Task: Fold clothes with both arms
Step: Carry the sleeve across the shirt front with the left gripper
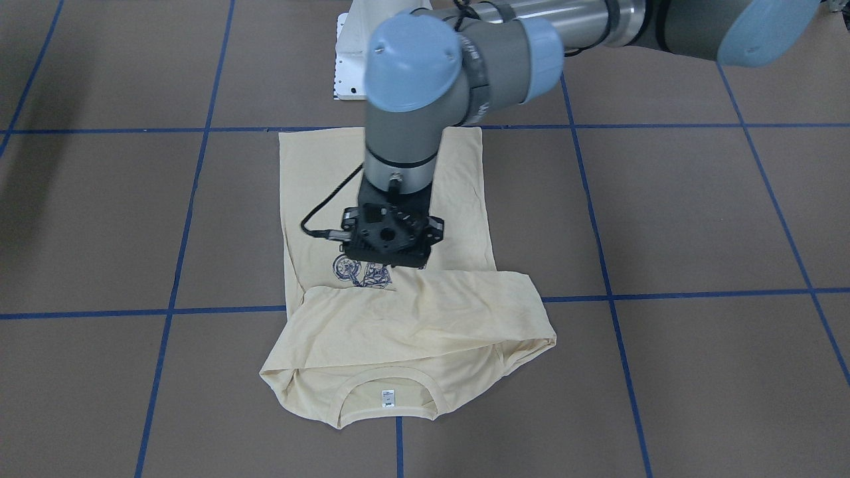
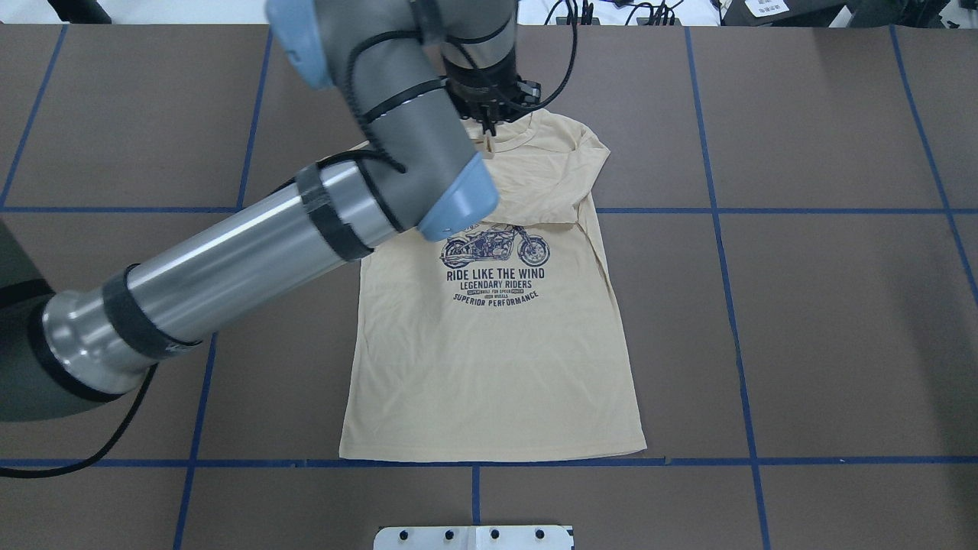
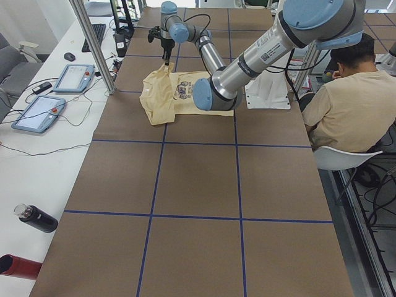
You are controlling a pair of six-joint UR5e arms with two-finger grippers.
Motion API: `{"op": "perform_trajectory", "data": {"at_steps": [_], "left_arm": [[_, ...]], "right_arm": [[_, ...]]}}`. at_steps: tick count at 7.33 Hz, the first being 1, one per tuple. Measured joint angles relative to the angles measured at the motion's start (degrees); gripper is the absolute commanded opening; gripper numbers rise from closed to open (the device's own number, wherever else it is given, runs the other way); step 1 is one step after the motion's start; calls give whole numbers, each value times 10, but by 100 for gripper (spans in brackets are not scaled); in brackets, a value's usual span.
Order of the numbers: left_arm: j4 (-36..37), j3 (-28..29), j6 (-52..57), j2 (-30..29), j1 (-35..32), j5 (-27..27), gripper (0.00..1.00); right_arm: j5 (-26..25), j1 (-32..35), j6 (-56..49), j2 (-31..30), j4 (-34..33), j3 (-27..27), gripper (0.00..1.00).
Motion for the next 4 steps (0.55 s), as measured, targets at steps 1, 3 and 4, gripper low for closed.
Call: {"op": "perform_trajectory", "data": {"at_steps": [1,3,4], "left_arm": [[-41,88,-31,-52,14,2,0],[-107,175,-83,-94,45,19,0],[-135,197,-109,-101,62,28,0]], "right_arm": [[0,0,1,0,0,0,100],[0,0,1,0,0,-1,100],[0,0,1,0,0,-1,100]]}}
